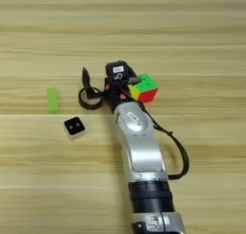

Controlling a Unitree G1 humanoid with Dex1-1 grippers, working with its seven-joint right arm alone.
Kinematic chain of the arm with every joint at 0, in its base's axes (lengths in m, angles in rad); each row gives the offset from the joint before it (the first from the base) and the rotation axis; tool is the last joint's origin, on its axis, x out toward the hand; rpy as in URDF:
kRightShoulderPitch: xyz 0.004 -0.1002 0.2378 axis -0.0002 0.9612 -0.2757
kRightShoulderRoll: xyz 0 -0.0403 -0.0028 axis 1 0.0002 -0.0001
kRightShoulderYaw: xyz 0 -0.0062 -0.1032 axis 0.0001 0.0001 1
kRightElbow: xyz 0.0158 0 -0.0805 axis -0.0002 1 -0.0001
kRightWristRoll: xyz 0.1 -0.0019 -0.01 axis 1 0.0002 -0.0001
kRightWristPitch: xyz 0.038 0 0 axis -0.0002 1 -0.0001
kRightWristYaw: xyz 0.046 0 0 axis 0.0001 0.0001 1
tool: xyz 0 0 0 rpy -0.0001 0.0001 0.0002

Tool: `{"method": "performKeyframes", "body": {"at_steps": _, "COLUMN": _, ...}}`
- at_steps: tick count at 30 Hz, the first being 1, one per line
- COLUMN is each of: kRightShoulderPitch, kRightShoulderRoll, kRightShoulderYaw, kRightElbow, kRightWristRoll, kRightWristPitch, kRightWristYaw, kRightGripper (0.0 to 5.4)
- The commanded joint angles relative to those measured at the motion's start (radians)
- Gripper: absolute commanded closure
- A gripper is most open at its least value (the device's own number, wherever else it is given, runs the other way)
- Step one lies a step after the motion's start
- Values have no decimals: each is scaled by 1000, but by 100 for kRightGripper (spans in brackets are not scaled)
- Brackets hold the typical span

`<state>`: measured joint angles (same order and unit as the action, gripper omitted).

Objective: Move the objects on the table

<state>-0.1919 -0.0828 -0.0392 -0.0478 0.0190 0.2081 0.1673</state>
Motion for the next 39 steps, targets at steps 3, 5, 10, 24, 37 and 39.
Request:
{"method": "performKeyframes", "body": {"at_steps": 3, "kRightShoulderPitch": 19, "kRightShoulderRoll": -32, "kRightShoulderYaw": -36, "kRightElbow": -89, "kRightWristRoll": 16, "kRightWristPitch": -53, "kRightWristYaw": -7, "kRightGripper": 4}}
{"method": "performKeyframes", "body": {"at_steps": 5, "kRightShoulderPitch": 22, "kRightShoulderRoll": -42, "kRightShoulderYaw": -57, "kRightElbow": -79, "kRightWristRoll": 16, "kRightWristPitch": -67, "kRightWristYaw": -16, "kRightGripper": 4}}
{"method": "performKeyframes", "body": {"at_steps": 10, "kRightShoulderPitch": 3, "kRightShoulderRoll": -76, "kRightShoulderYaw": -122, "kRightElbow": -26, "kRightWristRoll": 19, "kRightWristPitch": -98, "kRightWristYaw": -41, "kRightGripper": 4}}
{"method": "performKeyframes", "body": {"at_steps": 24, "kRightShoulderPitch": -89, "kRightShoulderRoll": -159, "kRightShoulderYaw": -194, "kRightElbow": 241, "kRightWristRoll": 17, "kRightWristPitch": -228, "kRightWristYaw": -62, "kRightGripper": 4}}
{"method": "performKeyframes", "body": {"at_steps": 37, "kRightShoulderPitch": -145, "kRightShoulderRoll": -178, "kRightShoulderYaw": -202, "kRightElbow": 391, "kRightWristRoll": 53, "kRightWristPitch": -272, "kRightWristYaw": 1, "kRightGripper": 4}}
{"method": "performKeyframes", "body": {"at_steps": 39, "kRightShoulderPitch": -154, "kRightShoulderRoll": -183, "kRightShoulderYaw": -208, "kRightElbow": 421, "kRightWristRoll": 59, "kRightWristPitch": -279, "kRightWristYaw": 1, "kRightGripper": 4}}
